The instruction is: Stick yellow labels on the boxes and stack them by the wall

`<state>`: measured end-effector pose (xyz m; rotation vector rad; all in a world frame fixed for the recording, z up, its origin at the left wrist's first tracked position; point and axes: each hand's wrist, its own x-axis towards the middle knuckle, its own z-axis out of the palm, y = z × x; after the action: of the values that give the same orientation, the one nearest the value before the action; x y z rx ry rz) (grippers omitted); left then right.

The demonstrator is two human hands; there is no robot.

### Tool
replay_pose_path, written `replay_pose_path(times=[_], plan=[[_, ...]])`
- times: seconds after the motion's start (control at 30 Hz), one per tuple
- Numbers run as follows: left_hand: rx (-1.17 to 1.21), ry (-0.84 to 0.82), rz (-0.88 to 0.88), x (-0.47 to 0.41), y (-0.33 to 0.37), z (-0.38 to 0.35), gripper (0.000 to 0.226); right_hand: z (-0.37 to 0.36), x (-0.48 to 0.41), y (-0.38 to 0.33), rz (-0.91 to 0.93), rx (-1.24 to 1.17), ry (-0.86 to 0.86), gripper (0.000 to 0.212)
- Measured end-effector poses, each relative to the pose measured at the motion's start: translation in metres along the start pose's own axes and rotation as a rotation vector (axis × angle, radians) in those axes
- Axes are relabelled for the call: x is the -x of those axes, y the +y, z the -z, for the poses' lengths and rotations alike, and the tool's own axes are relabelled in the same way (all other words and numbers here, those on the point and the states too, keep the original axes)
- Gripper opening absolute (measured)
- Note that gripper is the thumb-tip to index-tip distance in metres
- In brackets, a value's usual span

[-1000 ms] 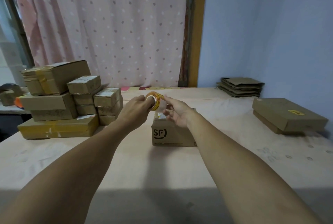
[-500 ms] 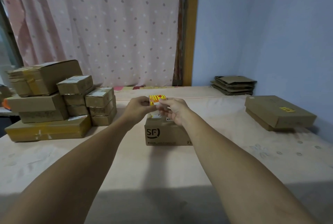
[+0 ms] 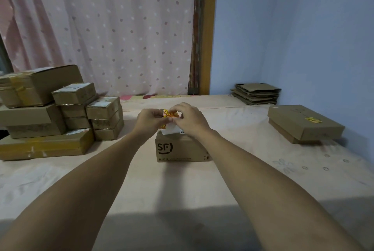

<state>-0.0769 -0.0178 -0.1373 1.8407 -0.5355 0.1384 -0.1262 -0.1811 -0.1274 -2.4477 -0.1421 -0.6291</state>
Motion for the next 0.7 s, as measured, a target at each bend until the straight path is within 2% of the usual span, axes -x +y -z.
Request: replay_pose_path(times=[0.1, 0.2, 0.33, 0.5, 0.7], plan=[[0.02, -0.062, 0.017, 0.0026, 0.0025, 0.0039, 0.014, 0.0012, -0.0002, 0.0033, 0.011, 0.022, 0.02, 0.024], [-0.005, -0.151, 0.044, 0.0032, 0.0017, 0.0067, 0.011, 0.0024, 0.0017, 0.0055, -0.052, -0.022, 0.025, 0.019], [-0.079, -0.078, 0.027, 0.0018, -0.0026, 0.005, 0.009, 0.0004, 0.0035, 0.0029, -0.058, 0.014, 0.0, 0.019], [-0.12, -0.072, -0.017, 0.0069, 0.0, 0.0022, 0.008, 0.0003, 0.0016, -0.0006, 0.02, 0.181, 0.021, 0.021], [-0.243, -0.048, -0.073, 0.0022, -0.0033, 0.0102, 0.009, -0.0003, -0.0003, 0.0004, -0.035, 0.055, -0.007, 0.022]])
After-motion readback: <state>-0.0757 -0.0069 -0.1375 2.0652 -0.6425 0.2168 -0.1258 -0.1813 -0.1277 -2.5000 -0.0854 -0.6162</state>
